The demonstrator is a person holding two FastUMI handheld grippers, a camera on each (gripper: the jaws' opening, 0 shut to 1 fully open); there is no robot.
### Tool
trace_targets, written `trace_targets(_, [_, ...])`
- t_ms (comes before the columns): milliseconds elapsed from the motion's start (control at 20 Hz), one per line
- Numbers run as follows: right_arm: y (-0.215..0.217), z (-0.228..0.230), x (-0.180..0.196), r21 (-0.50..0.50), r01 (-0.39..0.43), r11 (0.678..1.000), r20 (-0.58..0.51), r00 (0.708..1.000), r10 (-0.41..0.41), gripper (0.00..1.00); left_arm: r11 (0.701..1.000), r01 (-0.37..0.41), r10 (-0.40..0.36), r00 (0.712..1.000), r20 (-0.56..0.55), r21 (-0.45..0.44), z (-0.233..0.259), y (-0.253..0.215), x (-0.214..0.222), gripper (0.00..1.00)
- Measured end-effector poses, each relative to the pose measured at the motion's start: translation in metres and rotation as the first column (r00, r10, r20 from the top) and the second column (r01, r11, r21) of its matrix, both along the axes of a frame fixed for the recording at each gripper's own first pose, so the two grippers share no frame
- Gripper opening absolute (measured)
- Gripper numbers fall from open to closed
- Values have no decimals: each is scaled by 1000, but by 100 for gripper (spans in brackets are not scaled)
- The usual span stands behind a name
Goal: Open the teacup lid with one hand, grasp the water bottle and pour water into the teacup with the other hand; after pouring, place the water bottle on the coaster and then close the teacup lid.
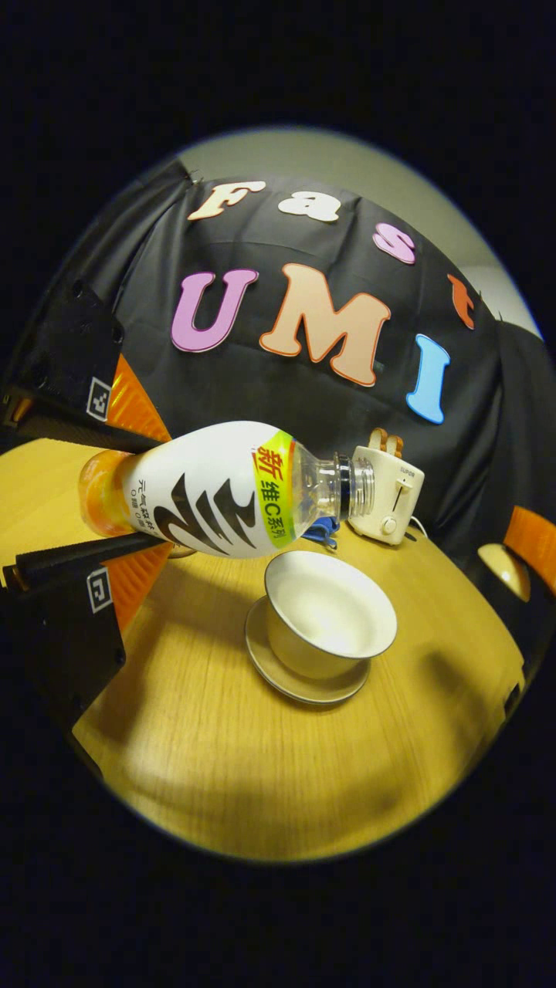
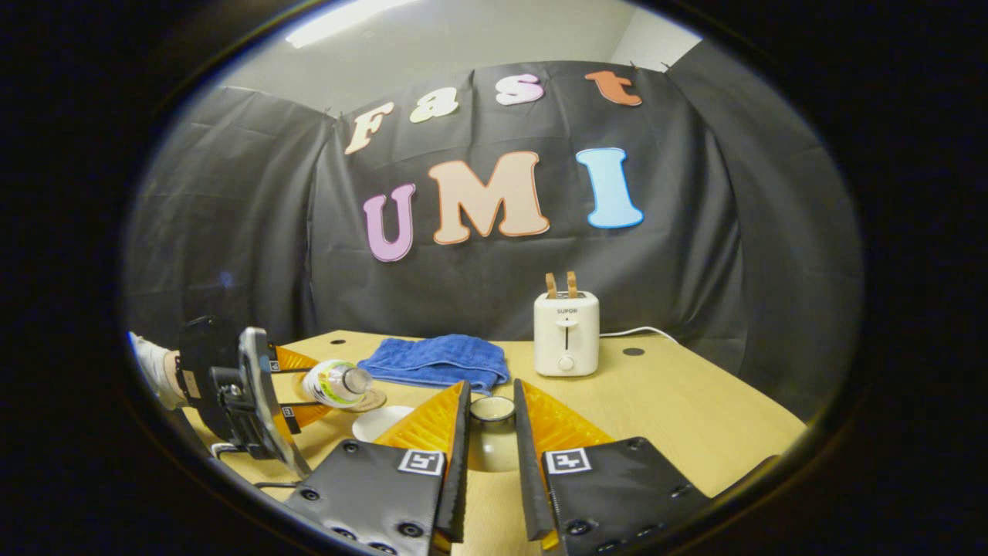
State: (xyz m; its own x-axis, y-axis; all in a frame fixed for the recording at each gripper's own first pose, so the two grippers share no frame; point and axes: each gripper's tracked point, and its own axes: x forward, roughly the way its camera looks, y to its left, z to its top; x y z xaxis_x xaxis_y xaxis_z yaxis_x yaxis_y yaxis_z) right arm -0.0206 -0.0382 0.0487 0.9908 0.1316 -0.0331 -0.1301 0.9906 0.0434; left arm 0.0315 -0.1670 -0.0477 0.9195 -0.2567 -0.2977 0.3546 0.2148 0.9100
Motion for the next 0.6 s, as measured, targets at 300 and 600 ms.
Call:
trace_targets(300, [-8,9,-3,12,13,1000,18,1000,-13,33,981,13,-22,999,47,193,1,5,7,54])
trace_targets(600, [-3,7,-4,2,-2,1000,12,1000,2,33,938,15,-34,998,50,347,3,9,15,54])
